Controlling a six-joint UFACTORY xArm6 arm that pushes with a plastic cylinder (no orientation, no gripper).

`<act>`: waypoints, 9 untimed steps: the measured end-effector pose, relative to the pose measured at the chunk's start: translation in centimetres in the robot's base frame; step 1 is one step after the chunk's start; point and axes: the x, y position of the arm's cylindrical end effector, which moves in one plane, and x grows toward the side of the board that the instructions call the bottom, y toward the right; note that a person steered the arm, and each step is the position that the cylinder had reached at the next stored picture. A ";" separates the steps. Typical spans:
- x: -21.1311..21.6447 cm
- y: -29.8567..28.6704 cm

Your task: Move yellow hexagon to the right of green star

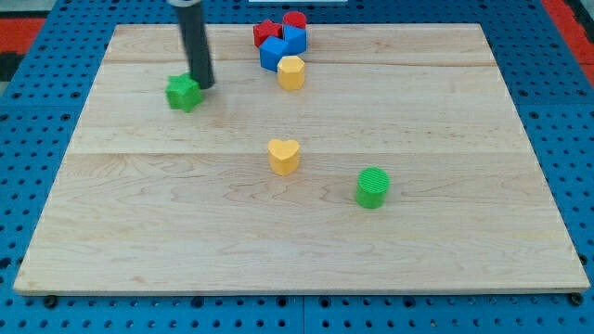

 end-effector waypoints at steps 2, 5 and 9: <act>3.3 -5.0; 7.3 25.6; -4.1 13.6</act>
